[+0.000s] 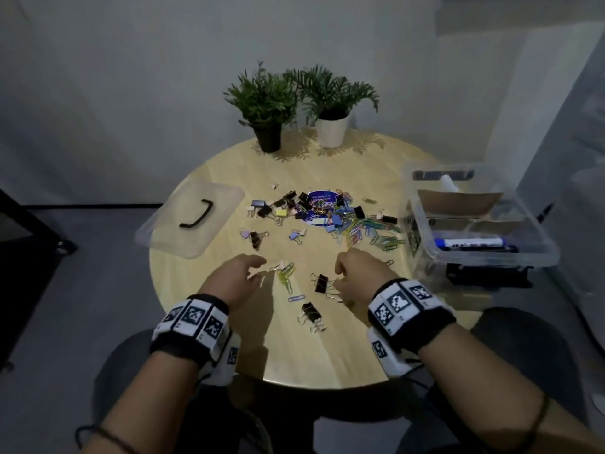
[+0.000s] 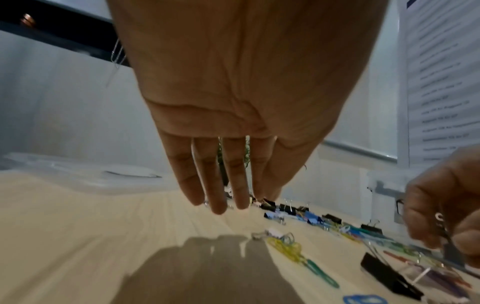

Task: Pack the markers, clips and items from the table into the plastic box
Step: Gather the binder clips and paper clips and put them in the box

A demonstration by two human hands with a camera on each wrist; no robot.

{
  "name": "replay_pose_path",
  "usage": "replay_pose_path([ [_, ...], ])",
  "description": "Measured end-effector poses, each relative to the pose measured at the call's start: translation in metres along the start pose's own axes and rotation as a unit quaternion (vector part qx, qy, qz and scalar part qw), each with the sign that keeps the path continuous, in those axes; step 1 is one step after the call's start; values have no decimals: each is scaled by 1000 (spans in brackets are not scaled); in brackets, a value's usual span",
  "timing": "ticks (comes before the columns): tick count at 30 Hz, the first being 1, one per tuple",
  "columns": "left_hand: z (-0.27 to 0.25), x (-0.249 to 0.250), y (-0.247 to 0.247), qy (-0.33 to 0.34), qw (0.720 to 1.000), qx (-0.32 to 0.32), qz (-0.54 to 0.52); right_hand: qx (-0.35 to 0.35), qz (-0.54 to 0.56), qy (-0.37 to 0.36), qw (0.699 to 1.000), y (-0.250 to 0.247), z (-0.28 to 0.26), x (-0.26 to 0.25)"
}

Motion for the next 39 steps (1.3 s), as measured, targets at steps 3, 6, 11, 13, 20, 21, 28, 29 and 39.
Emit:
replay_pose_path([
  [3, 17, 11, 6, 9, 1000, 10, 24, 22, 1, -18, 1000, 17, 12, -5],
  [6, 34, 23, 12, 14, 1000, -12, 25, 17, -18, -56, 998, 26, 25, -16],
  [11, 54, 34, 16, 15, 998, -38, 39, 5, 17, -82, 996, 30, 37, -26],
  [13, 58, 33, 15, 8, 999, -36, 35, 9, 22, -82, 996, 29, 40, -25],
  [20, 57, 34, 13, 0, 999, -32, 19, 18, 65, -56, 996, 26, 44, -15],
  [21, 55, 34, 12, -5, 1000, -27, 10, 24, 89, -40, 995, 26, 43, -11],
  [28, 33, 39, -6, 31, 990, -15, -138, 77, 292, 57, 952, 11, 25, 30],
  [29, 27, 44, -4, 41, 987, -29, -150, 53, 260, 53, 963, 11, 22, 28],
  [39, -20, 70, 72, 77, 987, -140, 36, -74, 20, 28, 997, 34, 14, 3],
])
Point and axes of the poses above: each hand's wrist, its own z-axis towards the middle knuckle, its own y-axis out of the palm, x = y × z, the point moved 10 cm from there along z, towards the middle knuckle, and after that the axes turned 11 degrees about -y, right-handed, at the moved point
